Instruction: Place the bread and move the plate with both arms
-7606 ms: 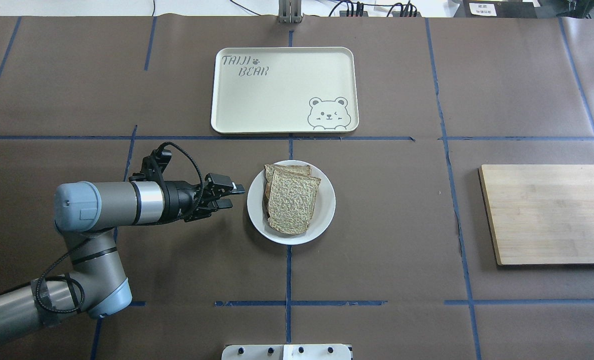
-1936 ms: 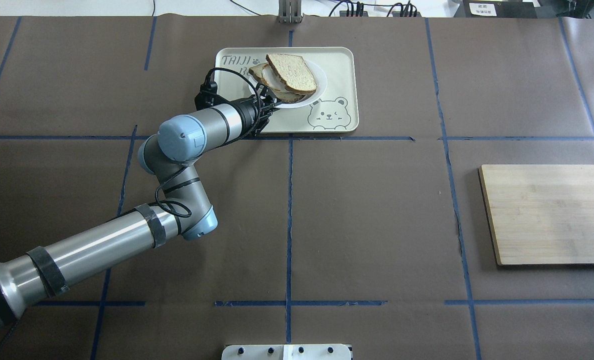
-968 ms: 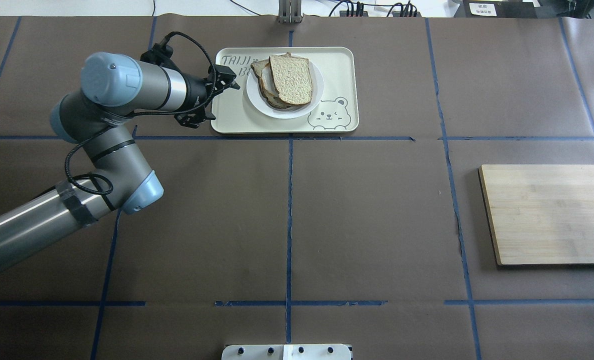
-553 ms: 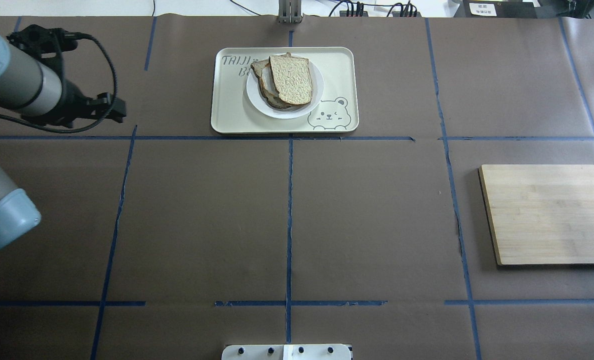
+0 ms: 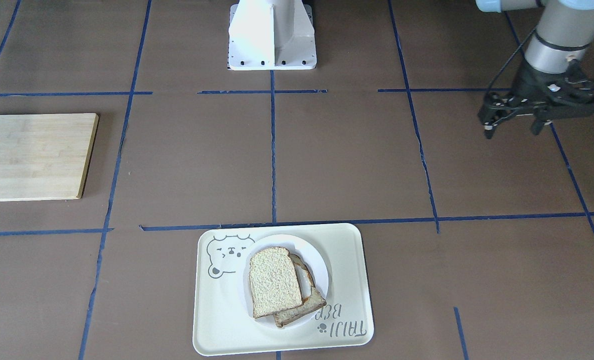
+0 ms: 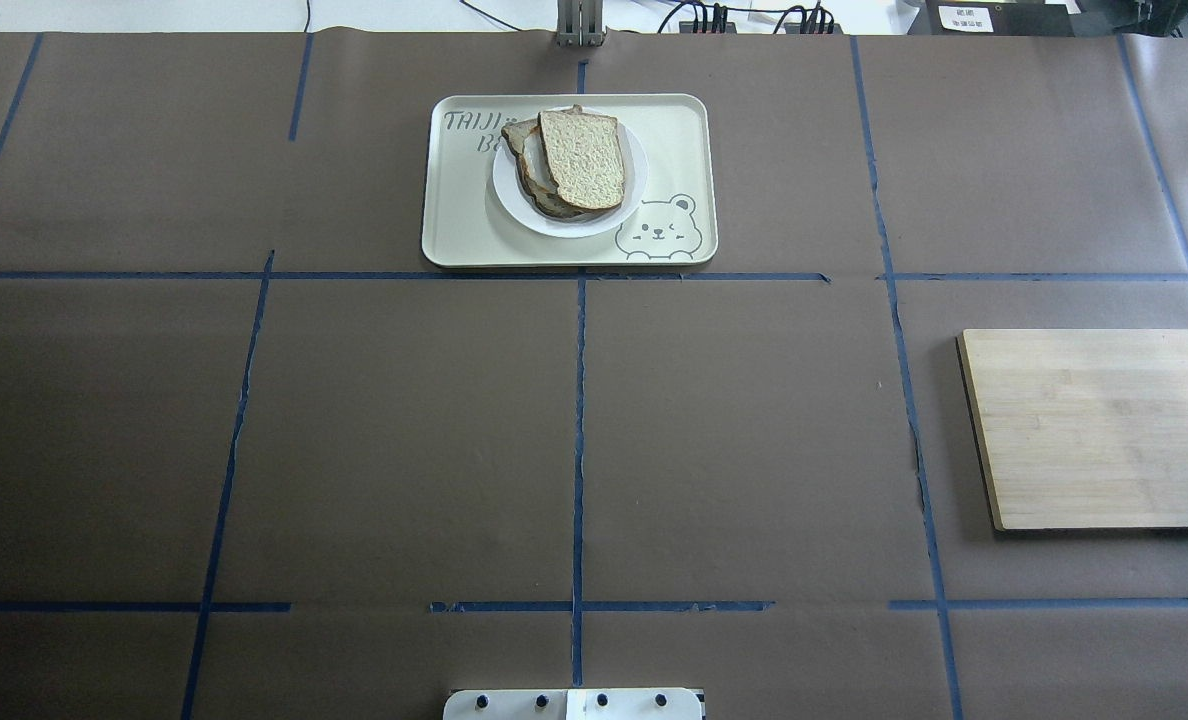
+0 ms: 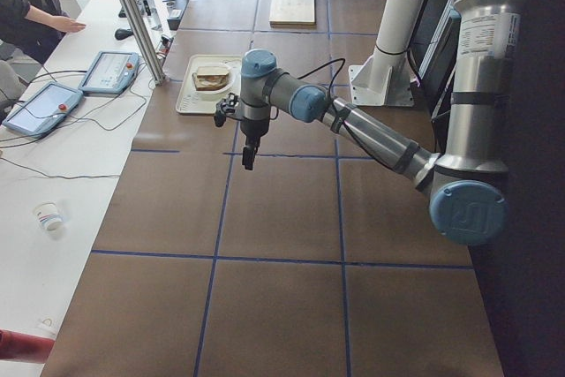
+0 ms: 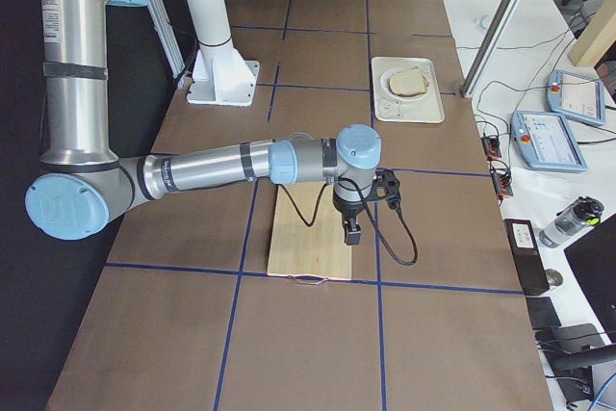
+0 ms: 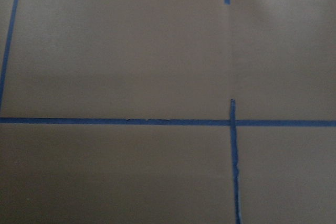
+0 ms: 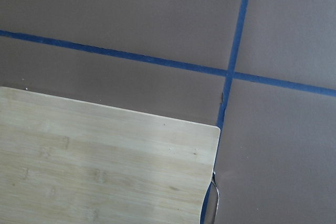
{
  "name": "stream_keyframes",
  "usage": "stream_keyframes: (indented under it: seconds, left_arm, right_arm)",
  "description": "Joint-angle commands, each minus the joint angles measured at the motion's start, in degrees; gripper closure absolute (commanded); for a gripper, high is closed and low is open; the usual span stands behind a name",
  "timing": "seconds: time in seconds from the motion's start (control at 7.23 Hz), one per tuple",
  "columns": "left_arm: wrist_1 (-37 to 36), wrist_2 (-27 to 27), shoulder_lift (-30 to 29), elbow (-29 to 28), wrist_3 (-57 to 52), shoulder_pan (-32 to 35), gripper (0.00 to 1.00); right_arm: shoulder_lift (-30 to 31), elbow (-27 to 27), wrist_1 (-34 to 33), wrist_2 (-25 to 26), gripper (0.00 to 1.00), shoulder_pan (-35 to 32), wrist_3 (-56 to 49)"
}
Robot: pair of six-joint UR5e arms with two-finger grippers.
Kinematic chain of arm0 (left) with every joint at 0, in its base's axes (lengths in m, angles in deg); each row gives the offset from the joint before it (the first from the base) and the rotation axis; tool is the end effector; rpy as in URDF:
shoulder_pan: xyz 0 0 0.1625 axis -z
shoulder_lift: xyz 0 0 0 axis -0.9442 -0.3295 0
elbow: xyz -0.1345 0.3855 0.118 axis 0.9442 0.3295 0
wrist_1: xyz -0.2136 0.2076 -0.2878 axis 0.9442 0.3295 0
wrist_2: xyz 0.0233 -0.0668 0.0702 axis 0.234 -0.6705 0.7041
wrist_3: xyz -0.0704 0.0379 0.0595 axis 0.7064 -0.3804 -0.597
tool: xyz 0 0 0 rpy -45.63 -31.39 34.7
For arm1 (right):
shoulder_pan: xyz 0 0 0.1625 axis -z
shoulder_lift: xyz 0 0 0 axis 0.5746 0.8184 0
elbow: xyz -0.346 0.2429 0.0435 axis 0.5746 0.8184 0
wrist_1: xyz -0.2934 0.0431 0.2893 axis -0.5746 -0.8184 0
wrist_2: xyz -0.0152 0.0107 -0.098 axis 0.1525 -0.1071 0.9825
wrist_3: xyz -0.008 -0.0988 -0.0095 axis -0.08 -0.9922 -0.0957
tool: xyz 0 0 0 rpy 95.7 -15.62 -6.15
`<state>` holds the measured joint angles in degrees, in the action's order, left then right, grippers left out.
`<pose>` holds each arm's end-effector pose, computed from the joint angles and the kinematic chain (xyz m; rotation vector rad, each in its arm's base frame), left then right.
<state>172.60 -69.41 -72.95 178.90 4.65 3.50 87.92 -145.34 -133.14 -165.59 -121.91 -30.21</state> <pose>0.0565 -0.4728 0.4657 0.1433 0.6998 0.0973 0.0377 -0.4650 0.5836 0.0730 -0.7793 -0.1638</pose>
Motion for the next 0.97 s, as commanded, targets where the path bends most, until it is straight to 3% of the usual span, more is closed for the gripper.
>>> stream_keyframes:
  seconds: [0.0, 0.28, 0.83]
  left_arm:
    - [-0.3, -7.7, 2.2, -12.6, -22.0, 12.4, 0.0]
    - [-0.2, -8.0, 4.5, -16.8, -27.0, 14.4, 0.0]
    - [-0.4, -8.3, 6.5, -16.9, -26.6, 15.4, 0.0]
  right_arm:
    - [3.8, -0.4, 0.1, -0.1, 0.0, -2.4, -2.5]
    - [6.0, -0.4, 0.1, -0.1, 0.0, -3.9, -3.6]
    - [6.8, 0.0, 0.1, 0.2, 0.0, -5.0, -3.7]
